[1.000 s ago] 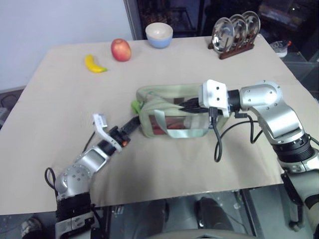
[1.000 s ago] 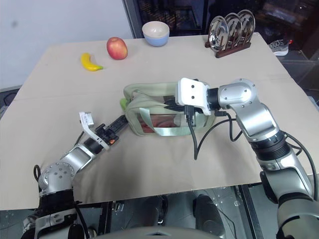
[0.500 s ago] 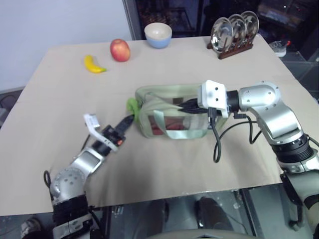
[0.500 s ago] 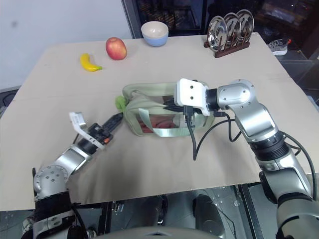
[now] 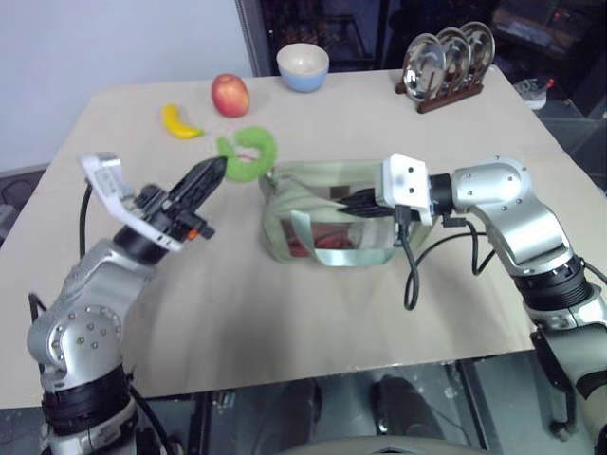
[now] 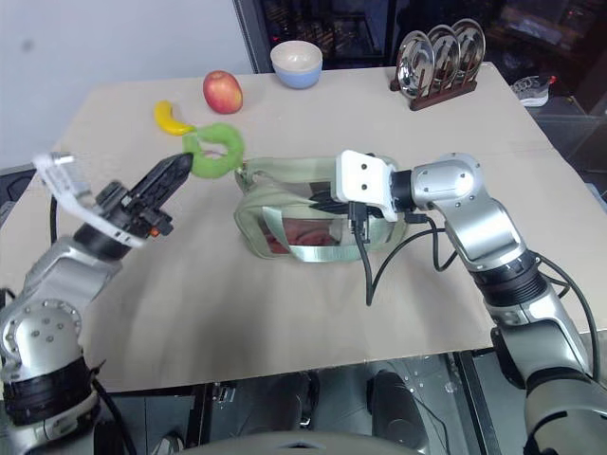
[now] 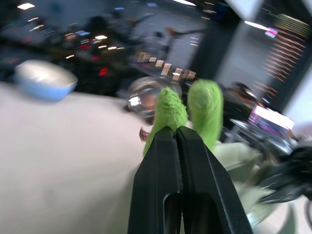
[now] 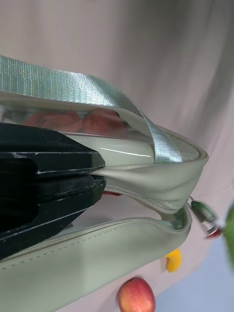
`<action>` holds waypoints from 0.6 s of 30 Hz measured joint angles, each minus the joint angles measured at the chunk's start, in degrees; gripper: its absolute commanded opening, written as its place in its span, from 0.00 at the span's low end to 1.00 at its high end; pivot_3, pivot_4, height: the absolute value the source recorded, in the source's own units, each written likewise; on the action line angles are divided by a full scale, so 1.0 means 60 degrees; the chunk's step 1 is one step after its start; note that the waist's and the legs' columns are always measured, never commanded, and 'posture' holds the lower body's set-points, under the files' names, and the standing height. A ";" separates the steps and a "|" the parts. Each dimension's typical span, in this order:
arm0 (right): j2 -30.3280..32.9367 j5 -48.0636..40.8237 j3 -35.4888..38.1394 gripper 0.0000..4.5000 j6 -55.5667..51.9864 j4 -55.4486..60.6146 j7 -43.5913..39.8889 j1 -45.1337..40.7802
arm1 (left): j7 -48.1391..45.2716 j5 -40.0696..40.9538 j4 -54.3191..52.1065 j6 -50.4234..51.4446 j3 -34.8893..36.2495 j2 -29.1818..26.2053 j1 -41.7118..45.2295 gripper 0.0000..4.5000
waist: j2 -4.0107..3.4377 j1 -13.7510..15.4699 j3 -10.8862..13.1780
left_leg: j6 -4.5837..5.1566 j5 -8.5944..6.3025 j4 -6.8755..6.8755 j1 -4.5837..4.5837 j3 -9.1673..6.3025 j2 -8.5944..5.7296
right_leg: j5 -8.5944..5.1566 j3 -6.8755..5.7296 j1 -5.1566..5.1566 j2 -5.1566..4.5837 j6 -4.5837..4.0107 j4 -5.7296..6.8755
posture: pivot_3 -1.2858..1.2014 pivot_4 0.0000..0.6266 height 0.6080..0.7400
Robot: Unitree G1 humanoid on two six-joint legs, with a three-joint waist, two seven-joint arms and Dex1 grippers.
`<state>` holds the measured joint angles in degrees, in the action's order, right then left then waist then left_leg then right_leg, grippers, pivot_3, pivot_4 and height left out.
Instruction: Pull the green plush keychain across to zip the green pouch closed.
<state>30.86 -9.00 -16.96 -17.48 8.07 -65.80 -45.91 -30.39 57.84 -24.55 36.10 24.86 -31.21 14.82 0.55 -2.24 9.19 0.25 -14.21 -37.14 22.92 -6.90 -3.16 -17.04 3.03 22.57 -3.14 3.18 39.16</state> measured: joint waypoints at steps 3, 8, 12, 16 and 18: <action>-0.0041 -0.0001 -0.0001 0.00 0.0017 -0.0007 0.0000 -0.0001 | -0.0229 -0.0885 -0.0194 -0.0368 -0.0831 -0.0236 0.0198 0.07 | 0.0000 -0.0035 0.0000 | 0.0000 0.0000 0.0007 0.0000 0.0000 0.0002 | 0.0000 0.0003 0.0005 0.0006 0.0000 0.0000 | 0.52 0.24 1.00; -0.0042 0.0002 -0.0002 0.00 0.0012 -0.0006 0.0004 -0.0005 | -0.0537 -0.1948 -0.0166 -0.0807 -0.1320 -0.0528 0.0014 0.46 | -0.0002 -0.0022 0.0001 | 0.0000 0.0000 0.0014 -0.0001 -0.0001 0.0004 | 0.0000 0.0002 0.0007 0.0005 -0.0001 -0.0005 | 0.52 0.24 1.00; -0.0036 0.0003 -0.0002 0.00 -0.0001 -0.0004 0.0013 -0.0008 | -0.1220 -0.1639 -0.0041 -0.0889 -0.1043 -0.0642 -0.0388 0.46 | -0.0002 -0.0021 0.0001 | 0.0000 0.0000 0.0014 0.0000 -0.0002 0.0005 | 0.0000 0.0000 0.0007 0.0004 -0.0001 -0.0008 | 0.52 0.24 1.00; -0.0025 0.0003 -0.0002 0.00 -0.0008 0.0004 0.0019 -0.0009 | -0.2510 -0.0909 -0.0047 -0.0661 -0.0338 -0.1496 -0.1265 0.46 | -0.0008 -0.0022 0.0005 | 0.0000 0.0000 0.0022 -0.0001 -0.0003 0.0006 | -0.0001 -0.0001 0.0009 0.0003 -0.0001 -0.0011 | 0.52 0.24 1.00; -0.0019 0.0004 0.0000 0.00 -0.0011 0.0004 0.0019 -0.0009 | -0.2866 -0.0841 -0.0049 -0.0662 -0.0249 -0.1717 -0.1425 0.46 | -0.0007 0.0004 0.0005 | 0.0001 0.0000 0.0021 -0.0001 -0.0009 0.0006 | -0.0001 -0.0008 0.0005 0.0002 -0.0001 -0.0017 | 0.52 0.24 1.00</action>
<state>30.74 -8.98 -16.96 -17.54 8.09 -65.68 -45.97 -47.59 52.79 -24.84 32.13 23.37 -41.51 6.26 0.51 -2.21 9.23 0.26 -14.21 -37.01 22.91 -6.95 -3.12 -17.05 2.98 22.60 -3.13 3.18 39.06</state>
